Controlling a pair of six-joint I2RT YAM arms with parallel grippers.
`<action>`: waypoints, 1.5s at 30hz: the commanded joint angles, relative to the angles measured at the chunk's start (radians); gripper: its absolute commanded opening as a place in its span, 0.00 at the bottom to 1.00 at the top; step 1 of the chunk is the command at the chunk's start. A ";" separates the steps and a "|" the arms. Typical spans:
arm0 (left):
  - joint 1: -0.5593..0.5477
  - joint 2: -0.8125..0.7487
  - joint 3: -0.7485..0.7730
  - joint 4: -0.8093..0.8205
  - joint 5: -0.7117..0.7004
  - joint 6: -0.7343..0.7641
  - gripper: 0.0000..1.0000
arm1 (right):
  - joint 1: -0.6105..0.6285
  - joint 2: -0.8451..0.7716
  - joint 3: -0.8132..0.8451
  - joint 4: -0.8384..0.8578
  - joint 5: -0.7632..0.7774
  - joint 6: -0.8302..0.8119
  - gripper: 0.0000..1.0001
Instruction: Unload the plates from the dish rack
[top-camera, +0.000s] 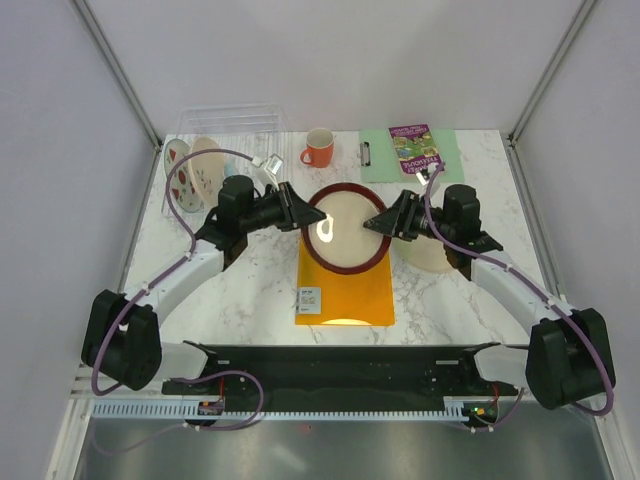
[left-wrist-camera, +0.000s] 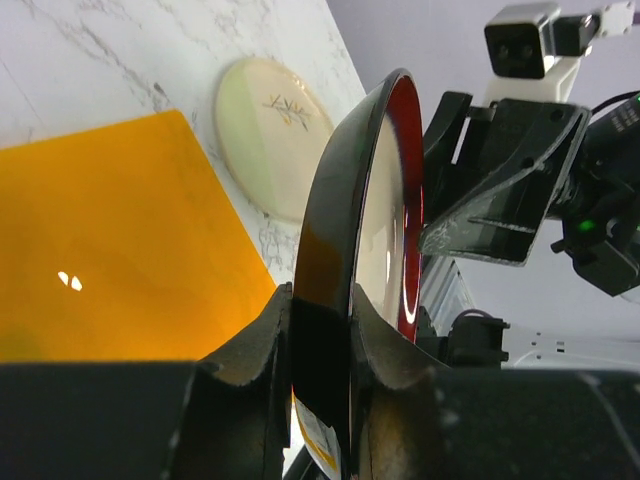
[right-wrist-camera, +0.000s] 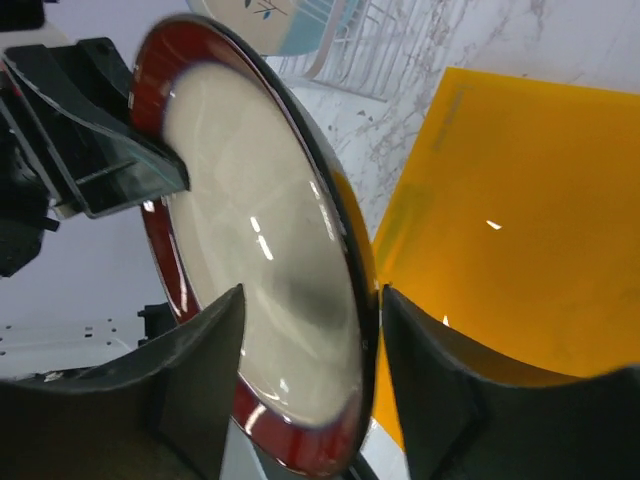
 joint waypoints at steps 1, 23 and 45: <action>-0.019 -0.017 -0.027 0.201 0.060 -0.123 0.02 | 0.032 0.027 -0.011 0.123 0.004 0.038 0.44; -0.020 -0.448 -0.093 -0.356 -0.682 0.257 1.00 | -0.336 -0.122 0.090 -0.333 0.370 -0.224 0.00; -0.019 -0.594 -0.149 -0.451 -0.757 0.294 1.00 | -0.579 0.056 -0.060 -0.189 0.225 -0.203 0.00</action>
